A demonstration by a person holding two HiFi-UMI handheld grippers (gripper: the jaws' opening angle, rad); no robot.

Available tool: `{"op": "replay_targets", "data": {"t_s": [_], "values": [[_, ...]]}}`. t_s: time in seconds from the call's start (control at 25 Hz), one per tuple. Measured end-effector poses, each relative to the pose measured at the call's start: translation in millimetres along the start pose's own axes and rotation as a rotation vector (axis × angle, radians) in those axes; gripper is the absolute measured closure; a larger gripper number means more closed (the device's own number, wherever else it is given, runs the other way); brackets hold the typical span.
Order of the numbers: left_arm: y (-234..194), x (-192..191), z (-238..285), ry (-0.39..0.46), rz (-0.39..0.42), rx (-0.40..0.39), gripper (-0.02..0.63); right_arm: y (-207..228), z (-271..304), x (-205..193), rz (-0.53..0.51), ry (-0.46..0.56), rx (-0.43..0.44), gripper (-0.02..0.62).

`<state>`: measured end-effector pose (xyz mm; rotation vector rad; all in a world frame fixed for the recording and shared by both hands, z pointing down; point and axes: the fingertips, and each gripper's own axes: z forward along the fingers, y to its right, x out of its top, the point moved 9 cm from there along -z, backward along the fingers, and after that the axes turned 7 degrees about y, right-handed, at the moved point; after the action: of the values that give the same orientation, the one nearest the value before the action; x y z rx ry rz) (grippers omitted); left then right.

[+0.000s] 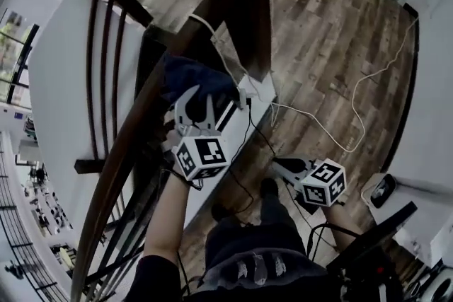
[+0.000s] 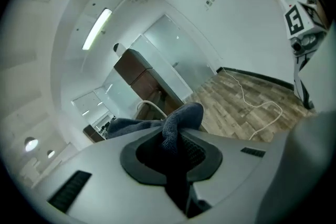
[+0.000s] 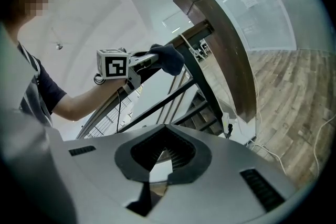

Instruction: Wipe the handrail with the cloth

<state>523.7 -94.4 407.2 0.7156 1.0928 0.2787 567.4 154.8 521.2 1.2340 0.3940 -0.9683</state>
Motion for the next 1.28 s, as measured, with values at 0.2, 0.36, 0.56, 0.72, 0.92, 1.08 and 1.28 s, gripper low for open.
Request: {"op": "replay_targets", "data": {"t_s": [0.2, 0.36, 0.56, 0.72, 0.92, 1.08, 1.28], "values": [[38.3, -62.4, 6.2, 0.025, -0.213, 0.073, 0.558, 1.9, 12.7, -37.1, 0.052, -0.101, -0.035, 0.593], [22.4, -100.7, 47.1, 0.017, -0.359, 0.161, 0.560, 10.2, 19.8, -53.6, 0.062, -0.148, -0.052, 0.594], [15.3, -135.0, 107.5, -0.097, -0.244, 0.097, 0.560, 22.4, 33.1, -71.6, 0.087, -0.190, -0.050, 0.594], [29.1, -143.2, 125.1, -0.153, -0.089, 0.027, 0.560, 18.8, 41.3, -74.0, 0.084, -0.224, -0.034, 0.594], [26.0, -150.6, 114.2, -0.164, -0.116, 0.037, 0.565, 8.8, 52.5, -70.1, 0.058, -0.248, -0.016, 0.594], [21.1, -164.6, 91.9, -0.173, -0.171, 0.026, 0.564, 2.2, 70.2, -68.5, 0.046, -0.266, 0.020, 0.594], [9.9, -189.3, 44.6, -0.271, -0.221, -0.008, 0.563, -28.0, 99.2, -70.5, -0.009, -0.300, 0.086, 0.594]]}}
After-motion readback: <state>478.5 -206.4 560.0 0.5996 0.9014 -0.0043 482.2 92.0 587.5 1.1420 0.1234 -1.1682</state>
